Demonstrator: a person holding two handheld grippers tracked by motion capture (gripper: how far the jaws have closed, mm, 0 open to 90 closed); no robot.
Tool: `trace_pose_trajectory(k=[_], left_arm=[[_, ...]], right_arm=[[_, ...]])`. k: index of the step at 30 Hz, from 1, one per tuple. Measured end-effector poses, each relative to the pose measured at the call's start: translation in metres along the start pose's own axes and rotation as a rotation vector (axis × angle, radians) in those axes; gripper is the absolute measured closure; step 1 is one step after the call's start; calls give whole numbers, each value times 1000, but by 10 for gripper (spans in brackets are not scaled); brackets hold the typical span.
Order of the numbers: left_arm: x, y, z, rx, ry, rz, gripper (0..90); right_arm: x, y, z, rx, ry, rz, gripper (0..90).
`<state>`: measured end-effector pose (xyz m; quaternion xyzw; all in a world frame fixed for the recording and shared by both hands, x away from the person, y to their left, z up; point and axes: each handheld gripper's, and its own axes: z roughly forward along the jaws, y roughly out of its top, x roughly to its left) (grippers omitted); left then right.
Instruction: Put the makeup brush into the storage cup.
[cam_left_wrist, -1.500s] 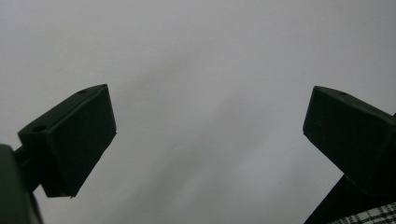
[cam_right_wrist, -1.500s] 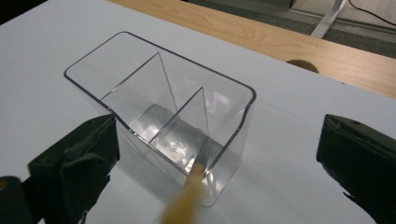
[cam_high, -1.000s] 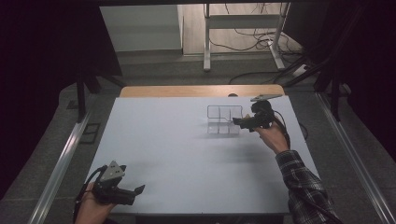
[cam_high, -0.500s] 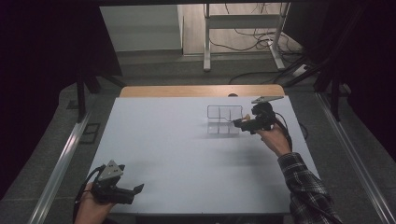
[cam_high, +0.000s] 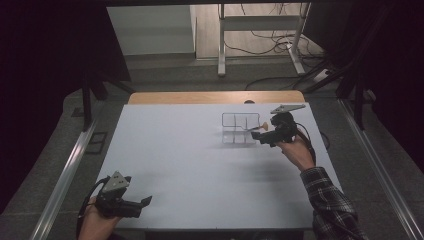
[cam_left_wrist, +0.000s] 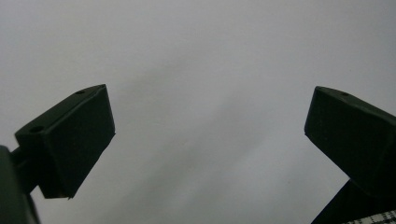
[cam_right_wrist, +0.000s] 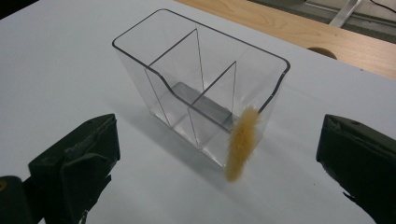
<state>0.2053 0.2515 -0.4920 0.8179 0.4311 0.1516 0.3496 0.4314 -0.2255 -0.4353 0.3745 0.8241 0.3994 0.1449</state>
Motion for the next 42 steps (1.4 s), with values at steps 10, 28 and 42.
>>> trace_pose_trajectory(k=[10, 28, 42], left_arm=[[1, -1, 0, 2, -3, -3, 22], [2, -4, -2, 2, 7, -18, 19], [6, -10, -6, -3, 2, -49, 18]], right_arm=[[4, -5, -7, 0, 3, -2, 0], [14, -21, -17, 17, 15, -11, 0], [21, -34, -31, 14, 27, -19, 0]])
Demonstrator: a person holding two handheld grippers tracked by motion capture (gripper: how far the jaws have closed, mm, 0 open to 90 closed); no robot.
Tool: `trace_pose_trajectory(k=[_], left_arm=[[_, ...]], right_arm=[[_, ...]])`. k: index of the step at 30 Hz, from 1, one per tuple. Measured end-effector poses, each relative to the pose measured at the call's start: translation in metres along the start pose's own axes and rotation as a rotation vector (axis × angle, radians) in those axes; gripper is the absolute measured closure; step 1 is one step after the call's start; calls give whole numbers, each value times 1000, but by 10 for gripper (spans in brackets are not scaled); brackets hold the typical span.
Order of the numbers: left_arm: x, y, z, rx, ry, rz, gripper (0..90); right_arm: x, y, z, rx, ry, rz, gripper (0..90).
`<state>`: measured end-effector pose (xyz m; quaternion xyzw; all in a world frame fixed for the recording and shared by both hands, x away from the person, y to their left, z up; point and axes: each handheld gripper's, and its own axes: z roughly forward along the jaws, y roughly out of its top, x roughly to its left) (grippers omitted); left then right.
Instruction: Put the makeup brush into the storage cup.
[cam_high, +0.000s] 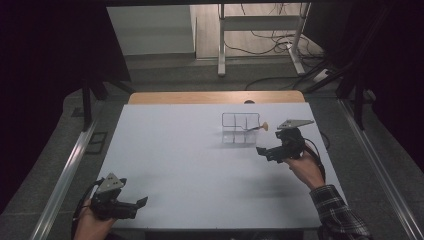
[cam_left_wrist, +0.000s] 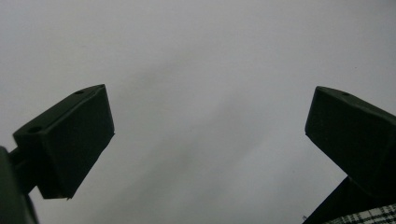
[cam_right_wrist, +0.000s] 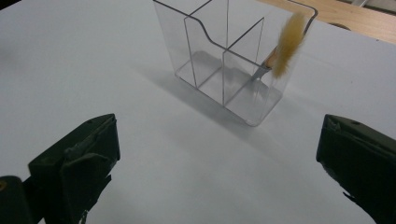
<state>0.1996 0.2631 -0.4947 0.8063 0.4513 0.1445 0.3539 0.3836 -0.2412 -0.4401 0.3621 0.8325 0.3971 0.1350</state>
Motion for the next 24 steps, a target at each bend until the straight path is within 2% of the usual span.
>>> trace_pose_trajectory(k=[24], left_arm=[[0, -2, -2, -4, -9, -15, 12]], right_arm=[[6, -22, -22, 21, 8, 4, 0]])
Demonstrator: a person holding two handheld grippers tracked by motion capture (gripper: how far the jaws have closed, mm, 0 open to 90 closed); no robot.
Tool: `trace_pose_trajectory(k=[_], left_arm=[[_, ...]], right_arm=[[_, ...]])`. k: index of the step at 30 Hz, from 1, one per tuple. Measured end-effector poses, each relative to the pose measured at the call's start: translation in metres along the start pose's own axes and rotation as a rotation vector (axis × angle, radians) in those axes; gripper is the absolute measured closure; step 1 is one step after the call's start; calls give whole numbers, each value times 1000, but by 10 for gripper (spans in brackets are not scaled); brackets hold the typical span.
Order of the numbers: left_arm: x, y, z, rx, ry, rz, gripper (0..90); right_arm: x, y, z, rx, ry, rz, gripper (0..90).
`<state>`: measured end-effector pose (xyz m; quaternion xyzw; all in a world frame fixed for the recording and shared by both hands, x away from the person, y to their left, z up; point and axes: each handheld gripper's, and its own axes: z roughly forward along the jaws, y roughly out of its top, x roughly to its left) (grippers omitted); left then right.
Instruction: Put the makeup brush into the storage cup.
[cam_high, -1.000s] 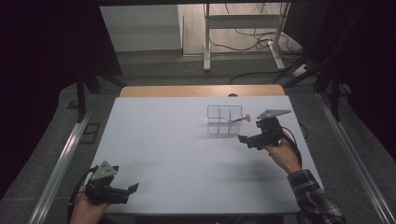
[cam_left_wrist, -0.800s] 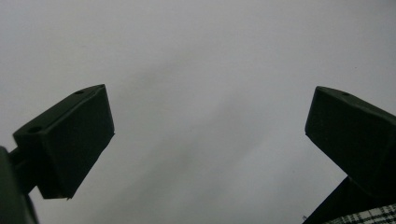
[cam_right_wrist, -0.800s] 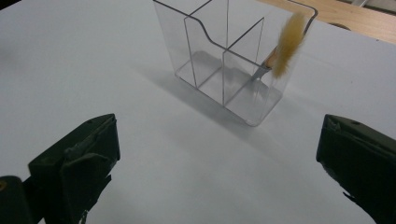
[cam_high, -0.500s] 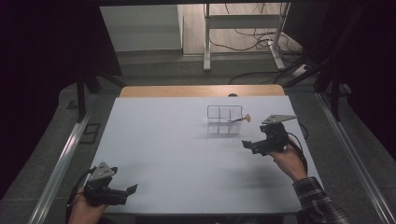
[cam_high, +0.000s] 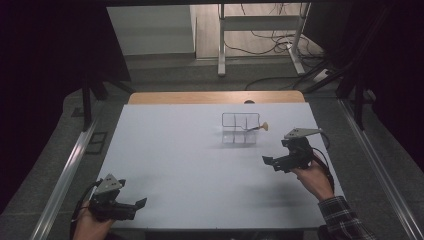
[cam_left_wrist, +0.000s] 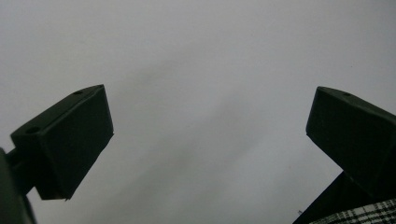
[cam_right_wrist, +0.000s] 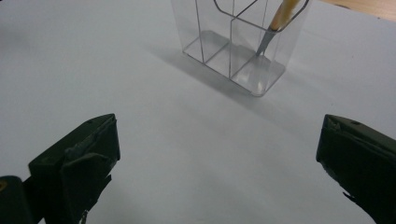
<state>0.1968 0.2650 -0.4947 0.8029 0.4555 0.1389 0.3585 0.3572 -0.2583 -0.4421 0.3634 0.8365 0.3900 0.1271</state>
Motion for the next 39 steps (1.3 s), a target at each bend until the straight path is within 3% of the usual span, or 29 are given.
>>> trace_pose_trajectory(k=[39], left_arm=[[0, 0, 1, 14, 15, 17, 10]], right_arm=[[4, -34, -25, 7, -23, 12, 0]])
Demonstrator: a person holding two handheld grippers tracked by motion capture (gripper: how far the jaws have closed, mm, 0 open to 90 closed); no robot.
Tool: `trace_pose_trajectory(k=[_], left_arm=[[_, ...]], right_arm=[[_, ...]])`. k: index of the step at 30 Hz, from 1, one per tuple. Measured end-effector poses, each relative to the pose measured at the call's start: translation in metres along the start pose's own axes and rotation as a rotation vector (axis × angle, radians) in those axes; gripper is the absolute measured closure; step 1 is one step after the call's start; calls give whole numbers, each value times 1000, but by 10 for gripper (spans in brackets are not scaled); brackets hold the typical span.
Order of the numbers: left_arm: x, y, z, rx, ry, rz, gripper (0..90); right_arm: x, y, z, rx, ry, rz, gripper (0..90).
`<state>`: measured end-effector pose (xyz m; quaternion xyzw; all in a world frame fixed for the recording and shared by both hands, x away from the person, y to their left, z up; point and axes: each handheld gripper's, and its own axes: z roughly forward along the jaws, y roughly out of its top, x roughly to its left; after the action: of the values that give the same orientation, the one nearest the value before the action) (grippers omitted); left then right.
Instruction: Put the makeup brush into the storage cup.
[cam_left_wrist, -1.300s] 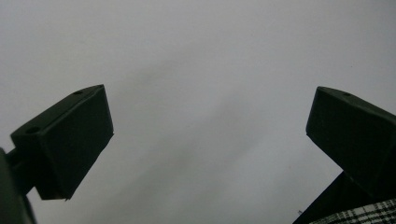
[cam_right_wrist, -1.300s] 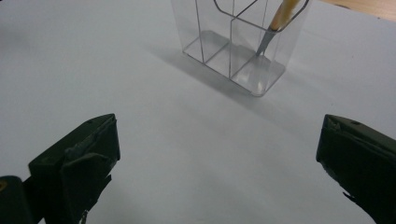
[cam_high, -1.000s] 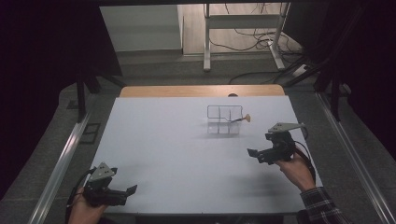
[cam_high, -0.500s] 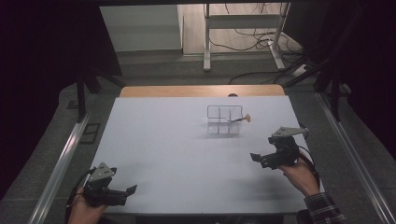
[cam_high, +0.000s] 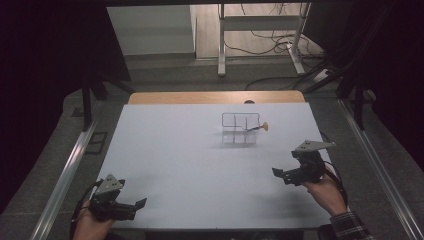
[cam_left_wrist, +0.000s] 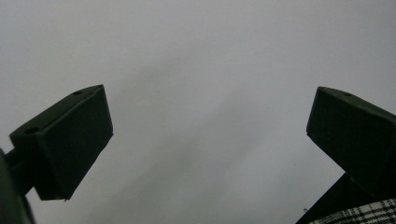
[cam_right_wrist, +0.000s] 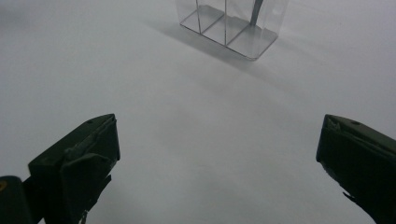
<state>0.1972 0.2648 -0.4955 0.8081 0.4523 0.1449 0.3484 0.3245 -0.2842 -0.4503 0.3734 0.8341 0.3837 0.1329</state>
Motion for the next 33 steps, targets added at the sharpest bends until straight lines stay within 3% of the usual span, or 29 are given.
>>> trace_pose_trajectory(k=[33], left_arm=[[-1, 0, 1, 11, -2, 5, 10]], right_arm=[[1, -24, -18, 14, -37, 7, 0]])
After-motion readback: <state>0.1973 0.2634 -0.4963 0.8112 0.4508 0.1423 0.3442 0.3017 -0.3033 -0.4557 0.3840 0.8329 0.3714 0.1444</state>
